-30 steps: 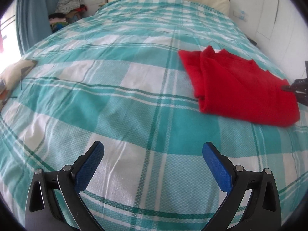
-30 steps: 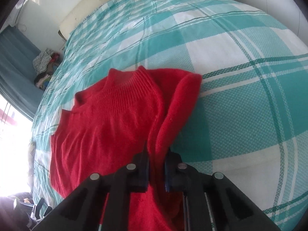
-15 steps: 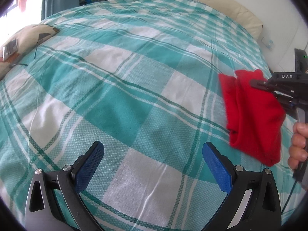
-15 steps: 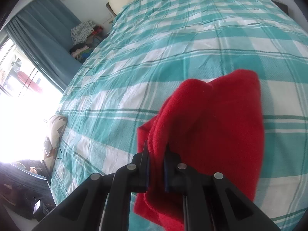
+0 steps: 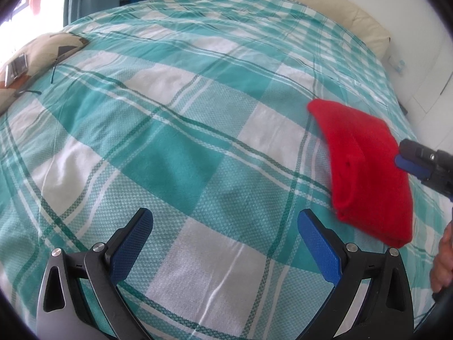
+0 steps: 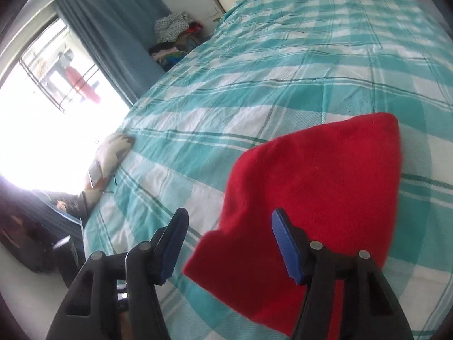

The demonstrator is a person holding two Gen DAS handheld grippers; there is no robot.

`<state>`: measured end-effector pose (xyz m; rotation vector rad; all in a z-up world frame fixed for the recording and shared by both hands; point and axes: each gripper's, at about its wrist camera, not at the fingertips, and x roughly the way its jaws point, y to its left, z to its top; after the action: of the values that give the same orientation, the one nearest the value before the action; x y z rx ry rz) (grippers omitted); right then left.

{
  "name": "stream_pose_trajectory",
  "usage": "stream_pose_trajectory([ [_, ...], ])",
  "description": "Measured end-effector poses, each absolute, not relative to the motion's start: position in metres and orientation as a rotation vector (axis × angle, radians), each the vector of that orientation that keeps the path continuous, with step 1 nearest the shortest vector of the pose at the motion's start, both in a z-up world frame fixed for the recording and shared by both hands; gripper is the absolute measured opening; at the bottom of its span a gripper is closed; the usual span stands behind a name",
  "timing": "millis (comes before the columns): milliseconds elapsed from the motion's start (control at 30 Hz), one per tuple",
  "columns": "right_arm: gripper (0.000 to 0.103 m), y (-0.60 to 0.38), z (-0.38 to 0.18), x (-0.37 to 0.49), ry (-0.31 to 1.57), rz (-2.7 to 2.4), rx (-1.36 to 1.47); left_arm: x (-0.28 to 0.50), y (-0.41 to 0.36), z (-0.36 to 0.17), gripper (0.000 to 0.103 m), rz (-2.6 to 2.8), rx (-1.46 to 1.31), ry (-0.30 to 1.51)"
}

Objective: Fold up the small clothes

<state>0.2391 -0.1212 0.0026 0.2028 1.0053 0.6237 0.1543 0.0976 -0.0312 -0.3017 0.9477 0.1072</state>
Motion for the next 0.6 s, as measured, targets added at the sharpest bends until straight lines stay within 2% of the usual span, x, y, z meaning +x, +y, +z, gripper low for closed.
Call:
stream_pose_trajectory([
  [200,0.062,-0.077,-0.063,0.190,1.080,0.683,-0.028,0.150,0.092,-0.033,0.102,0.098,-0.276,0.941],
  [267,0.062,-0.078,-0.057,0.172,1.018,0.686,-0.067,0.149,0.093,-0.033,0.102,0.084,-0.282,0.948],
  [367,0.064,-0.114,-0.028,0.157,0.944,0.706,0.035,0.158,0.092,-0.021,0.102,-0.033,-0.362,0.924],
  [433,0.082,-0.148,-0.009,0.157,0.875,0.631,0.063,0.183,0.083,-0.010,0.102,-0.143,-0.387,0.920],
  [500,0.092,-0.186,0.002,0.170,0.830,0.528,0.123,0.220,0.066,-0.007,0.102,-0.237,-0.351,0.958],
  [600,0.094,-0.234,-0.001,0.211,0.879,0.432,0.307,0.277,0.038,-0.028,0.102,-0.251,-0.239,1.090],
])
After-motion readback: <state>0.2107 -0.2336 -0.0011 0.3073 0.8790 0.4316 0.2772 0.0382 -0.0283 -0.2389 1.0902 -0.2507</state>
